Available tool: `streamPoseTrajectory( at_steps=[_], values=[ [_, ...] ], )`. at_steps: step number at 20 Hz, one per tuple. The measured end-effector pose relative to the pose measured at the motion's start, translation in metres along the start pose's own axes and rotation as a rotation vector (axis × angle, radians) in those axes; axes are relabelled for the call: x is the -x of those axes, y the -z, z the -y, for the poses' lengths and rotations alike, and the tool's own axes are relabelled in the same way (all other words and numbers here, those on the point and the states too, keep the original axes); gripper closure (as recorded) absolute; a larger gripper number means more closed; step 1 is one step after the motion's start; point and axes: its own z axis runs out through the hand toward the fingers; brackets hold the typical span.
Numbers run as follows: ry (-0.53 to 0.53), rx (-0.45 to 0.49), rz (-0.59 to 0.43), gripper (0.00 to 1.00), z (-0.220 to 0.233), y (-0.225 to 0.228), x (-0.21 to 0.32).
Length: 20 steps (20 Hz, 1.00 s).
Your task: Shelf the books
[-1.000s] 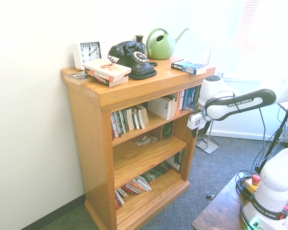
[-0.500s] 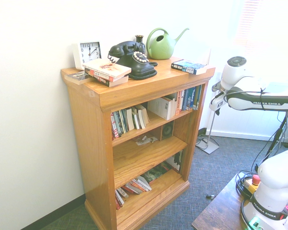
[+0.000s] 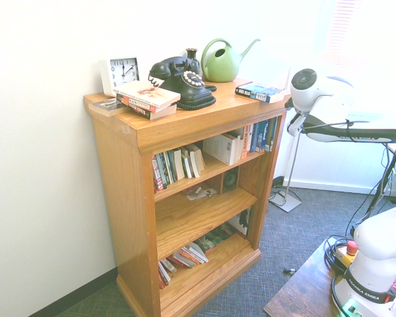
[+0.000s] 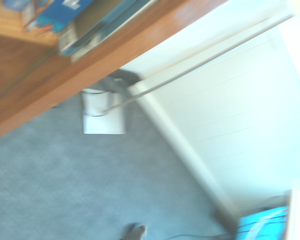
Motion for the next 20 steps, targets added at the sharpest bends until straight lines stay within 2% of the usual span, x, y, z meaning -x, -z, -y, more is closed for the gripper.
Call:
streamPoseTrajectory(
  at_steps=[4,9,15,20],
  values=[
    [0.037,0.078,-0.092,0.0,0.024,0.02,-0.004],
    [0.041,0.096,-0.164,0.0,0.054,0.039,-0.01],
    [0.017,0.133,-0.234,0.0,0.08,0.027,-0.036],
    [0.022,0.196,-0.313,0.0,0.083,0.033,-0.041]
  ],
)
